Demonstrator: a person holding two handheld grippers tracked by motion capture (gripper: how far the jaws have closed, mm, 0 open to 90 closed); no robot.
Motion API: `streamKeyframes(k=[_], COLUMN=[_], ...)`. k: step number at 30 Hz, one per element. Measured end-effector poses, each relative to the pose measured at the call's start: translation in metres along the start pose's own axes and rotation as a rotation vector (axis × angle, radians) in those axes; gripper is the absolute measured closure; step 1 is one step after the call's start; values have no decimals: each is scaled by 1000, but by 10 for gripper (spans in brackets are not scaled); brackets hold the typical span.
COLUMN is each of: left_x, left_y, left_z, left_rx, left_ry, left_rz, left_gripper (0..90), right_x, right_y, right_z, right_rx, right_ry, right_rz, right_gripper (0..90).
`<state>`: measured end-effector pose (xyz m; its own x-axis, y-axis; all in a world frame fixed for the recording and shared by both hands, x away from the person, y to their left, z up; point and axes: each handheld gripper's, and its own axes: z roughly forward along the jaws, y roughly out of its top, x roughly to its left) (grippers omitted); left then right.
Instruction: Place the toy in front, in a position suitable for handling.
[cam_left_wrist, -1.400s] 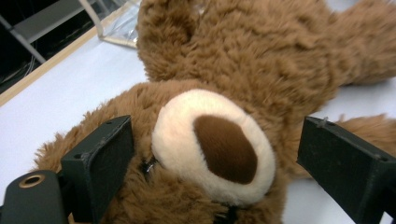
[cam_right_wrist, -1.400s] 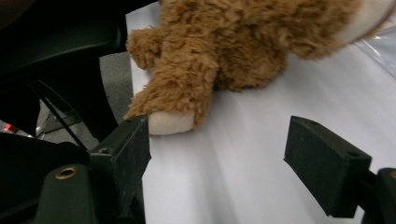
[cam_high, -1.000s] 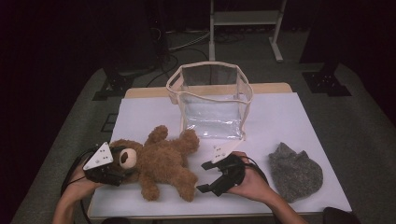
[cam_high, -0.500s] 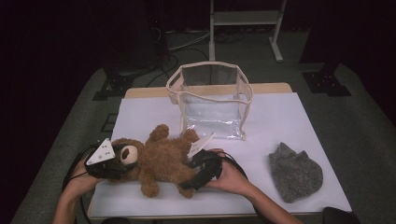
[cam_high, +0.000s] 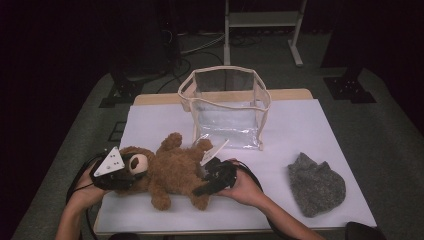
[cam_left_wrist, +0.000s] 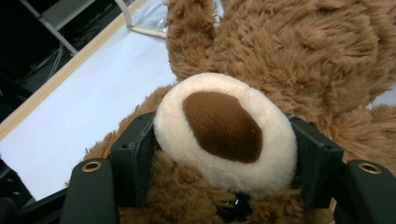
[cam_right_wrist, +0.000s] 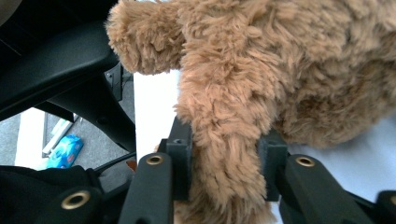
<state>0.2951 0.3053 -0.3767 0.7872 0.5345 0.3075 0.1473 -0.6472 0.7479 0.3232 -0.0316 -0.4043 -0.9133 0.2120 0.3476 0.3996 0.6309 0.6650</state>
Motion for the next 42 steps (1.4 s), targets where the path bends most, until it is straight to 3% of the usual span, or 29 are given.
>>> streamKeyframes(k=[8, 15, 20, 29, 38, 39, 42], left_x=[-2, -12, -24, -41, -58, -58, -69], left_y=[16, 30, 44, 70, 120, 120, 140], left_z=[-15, -31, -31, 18, 58, 58, 78], left_rx=[-38, -72, -110, -128, -181, -181, -189], left_ry=[9, 10, -14, -105, -168, -168, -194], left_rz=[15, 40, 64, 69, 121, 121, 143], left_gripper=[336, 336, 353, 391, 391, 391, 390], right_x=[5, 26, 37, 41, 44, 44, 46], right_y=[5, 11, 7, -21, -56, -61, -76], right_z=[-16, -34, -56, -100, -157, -163, -178], right_rx=[-25, -15, -14, -1, -11, -12, -11], right_ry=[5, -2, -26, -111, -216, -229, -280], right_rz=[-19, -78, -111, -118, -90, -86, -78], right_gripper=[685, 690, 690, 700, 700, 700, 699])
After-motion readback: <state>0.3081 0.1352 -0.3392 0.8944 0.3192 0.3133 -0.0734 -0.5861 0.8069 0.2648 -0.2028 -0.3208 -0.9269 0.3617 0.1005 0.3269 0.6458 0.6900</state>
